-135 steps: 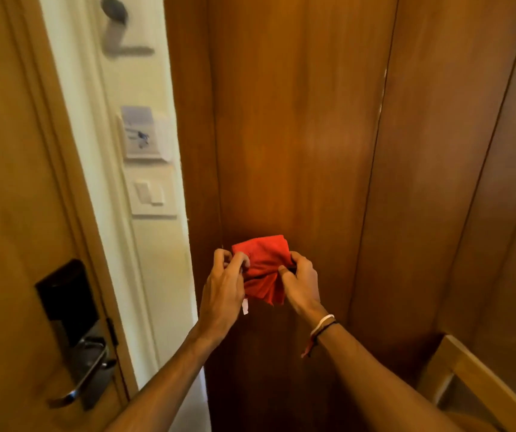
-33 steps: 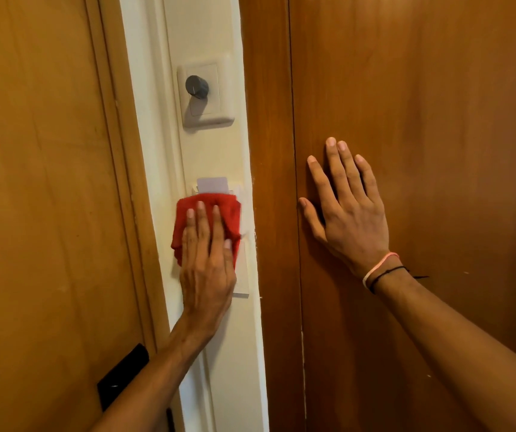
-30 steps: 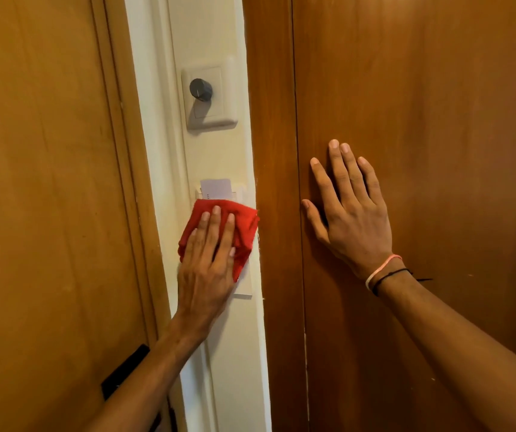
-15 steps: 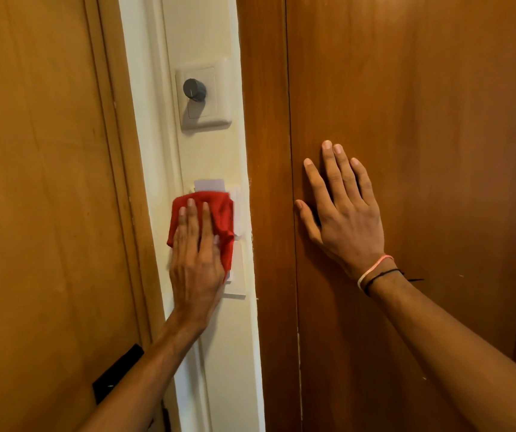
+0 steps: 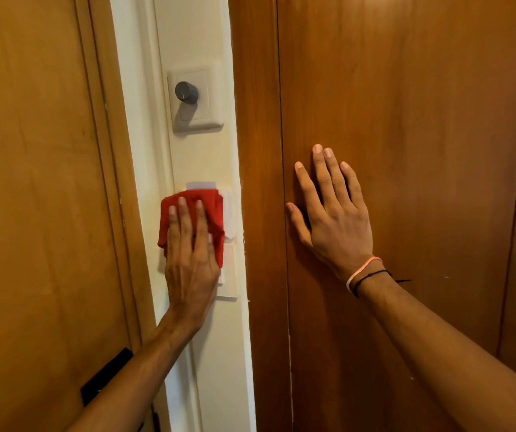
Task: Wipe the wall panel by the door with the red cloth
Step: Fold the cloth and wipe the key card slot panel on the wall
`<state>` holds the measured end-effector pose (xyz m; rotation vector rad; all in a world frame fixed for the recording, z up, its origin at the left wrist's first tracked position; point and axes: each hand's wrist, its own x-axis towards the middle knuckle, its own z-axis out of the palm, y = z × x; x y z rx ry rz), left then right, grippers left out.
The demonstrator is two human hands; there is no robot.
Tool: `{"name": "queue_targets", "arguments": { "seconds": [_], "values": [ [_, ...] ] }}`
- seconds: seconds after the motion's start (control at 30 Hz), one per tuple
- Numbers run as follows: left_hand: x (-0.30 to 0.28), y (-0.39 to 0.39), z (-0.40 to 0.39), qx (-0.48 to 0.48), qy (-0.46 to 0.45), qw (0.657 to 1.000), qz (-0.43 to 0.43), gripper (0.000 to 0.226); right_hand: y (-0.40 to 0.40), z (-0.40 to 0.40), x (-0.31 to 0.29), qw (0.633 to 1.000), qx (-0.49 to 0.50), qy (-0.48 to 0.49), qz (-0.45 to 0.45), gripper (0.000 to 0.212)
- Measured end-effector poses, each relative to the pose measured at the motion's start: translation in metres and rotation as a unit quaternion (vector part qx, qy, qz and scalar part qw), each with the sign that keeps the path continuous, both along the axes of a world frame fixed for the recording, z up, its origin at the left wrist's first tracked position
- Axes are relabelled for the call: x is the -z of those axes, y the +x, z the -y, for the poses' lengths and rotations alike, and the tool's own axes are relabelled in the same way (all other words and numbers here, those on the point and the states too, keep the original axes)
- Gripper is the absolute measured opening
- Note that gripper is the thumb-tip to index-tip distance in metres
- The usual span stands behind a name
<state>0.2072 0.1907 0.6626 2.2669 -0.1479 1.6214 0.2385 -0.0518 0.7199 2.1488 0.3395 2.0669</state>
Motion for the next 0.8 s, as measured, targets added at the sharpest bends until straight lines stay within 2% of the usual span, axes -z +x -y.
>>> {"name": "queue_targets", "arguments": {
  "seconds": [0.07,0.1,0.2,0.23,0.27,0.33,0.37,0.47,0.5,0.6,0.63,0.7,0.73,0.8],
  "values": [
    [0.01,0.002,-0.002,-0.007,0.118,0.993,0.004,0.059,0.0,0.001,-0.001,1.0,0.001,-0.001,-0.002,0.065],
    [0.012,0.003,-0.004,-0.012,0.146,0.989,0.002,0.06,0.0,0.002,-0.001,1.0,0.005,-0.001,-0.001,0.066],
    [0.001,-0.001,0.004,-0.016,-0.009,1.0,-0.003,0.06,-0.001,0.0,0.0,1.0,0.007,0.0,0.001,0.066],
    [0.001,-0.003,0.011,-0.016,-0.022,1.0,-0.008,0.058,-0.001,0.0,0.0,1.0,0.003,-0.001,0.0,0.066],
    [0.007,-0.002,0.013,-0.019,0.014,1.0,-0.005,0.058,0.0,-0.001,0.0,1.0,0.001,-0.002,0.0,0.066],
    [0.018,0.003,0.007,-0.035,0.151,0.988,-0.004,0.062,0.0,0.001,0.0,1.0,0.005,-0.001,0.0,0.066],
    [0.019,0.006,0.003,-0.04,0.157,0.987,0.0,0.062,0.0,0.001,0.0,1.0,0.007,-0.001,0.001,0.066],
    [0.005,0.006,0.018,-0.039,-0.011,0.999,0.01,0.058,0.0,0.0,0.0,1.0,0.002,0.0,0.002,0.066],
    [0.006,0.006,0.025,-0.035,-0.018,0.999,0.014,0.057,0.001,0.0,-0.001,1.0,0.0,-0.001,0.002,0.066],
    [0.018,0.008,0.017,-0.027,0.139,0.99,0.015,0.058,0.001,0.001,-0.001,1.0,0.003,0.001,0.006,0.065],
    [0.017,0.01,0.011,-0.025,0.127,0.991,0.017,0.058,0.0,0.001,0.0,1.0,0.003,0.001,0.006,0.065],
    [0.005,0.011,0.011,-0.02,0.018,0.999,0.027,0.057,0.001,0.0,0.0,1.0,0.002,-0.001,0.007,0.066],
    [0.003,0.01,0.016,-0.02,-0.001,0.999,0.028,0.055,0.001,0.0,0.0,1.0,0.002,0.0,0.006,0.066],
    [0.009,0.008,0.015,-0.012,0.094,0.995,0.031,0.056,0.001,0.0,0.0,1.0,0.001,0.0,0.002,0.066]
  ]
}}
